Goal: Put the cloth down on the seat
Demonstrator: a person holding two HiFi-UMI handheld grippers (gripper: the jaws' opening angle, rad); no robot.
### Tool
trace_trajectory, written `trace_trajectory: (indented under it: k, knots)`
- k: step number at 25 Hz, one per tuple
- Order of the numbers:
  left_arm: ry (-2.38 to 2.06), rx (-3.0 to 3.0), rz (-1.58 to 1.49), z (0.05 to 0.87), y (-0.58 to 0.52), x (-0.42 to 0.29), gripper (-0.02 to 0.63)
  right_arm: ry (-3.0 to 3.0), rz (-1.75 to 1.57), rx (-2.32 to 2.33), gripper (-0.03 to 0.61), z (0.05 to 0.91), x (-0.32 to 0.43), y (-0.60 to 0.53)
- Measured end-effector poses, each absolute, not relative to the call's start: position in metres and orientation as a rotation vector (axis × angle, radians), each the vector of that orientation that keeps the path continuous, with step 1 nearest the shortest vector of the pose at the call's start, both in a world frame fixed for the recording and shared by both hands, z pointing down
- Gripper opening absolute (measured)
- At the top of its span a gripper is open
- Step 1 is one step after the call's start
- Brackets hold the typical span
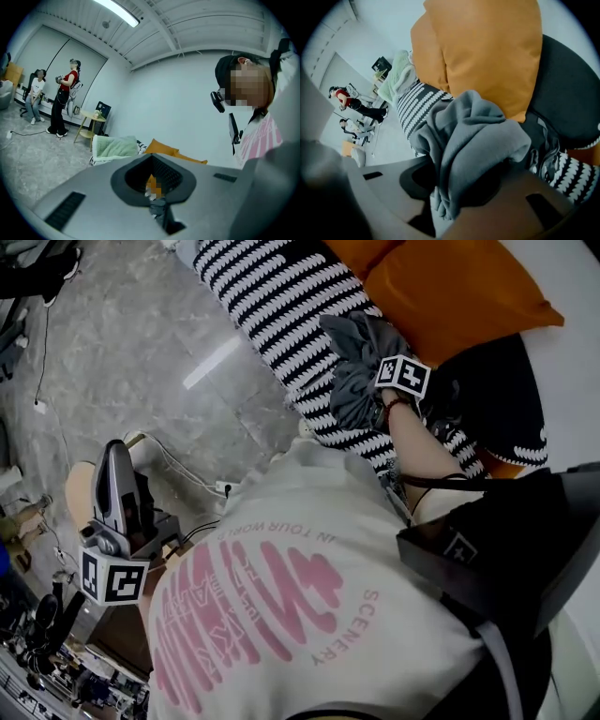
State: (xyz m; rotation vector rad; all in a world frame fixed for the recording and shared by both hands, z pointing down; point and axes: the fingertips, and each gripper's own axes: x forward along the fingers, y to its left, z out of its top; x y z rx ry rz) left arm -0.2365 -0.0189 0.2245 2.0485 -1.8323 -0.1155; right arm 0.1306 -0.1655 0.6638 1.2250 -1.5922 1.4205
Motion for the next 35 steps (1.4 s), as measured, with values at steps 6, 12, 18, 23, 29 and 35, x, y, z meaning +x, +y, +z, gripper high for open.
trace_trajectory:
  k: [6,12,18,23,29,35]
  knots:
    - [-1.831,2.029,-0.104,0.227,-0.023,-0.233,0.008,-1.545,1.428,1.049,0.107,0.682,0.125,-0.135]
    - [-1.822,2.033,-0.100,0.230,-0.026,-0.228,0.008,-1.561,1.432,0.918,0.115,0.688,0.115,-0.113]
    - [-1.783,2.059,-0.092,0.230,-0.035,-0.218,0.008,-1.577,1.444,0.836,0.167,0.685,0.109,-0.108]
    - [-1.744,2.157,0.036,0.232,-0.048,-0.202,0.008,-1.579,1.483,0.804,0.316,0.683,0.109,-0.106]
    - [-1.697,2.238,0.025,0.221,-0.049,-0.195,0.008,-1.570,1.564,0.923,0.342,0.660,0.127,-0.107]
    - [-1.694,2.283,-0.071,0.199,-0.025,-0.196,0.008,-1.662,1.615,1.099,0.345,0.624,0.147,-0.112]
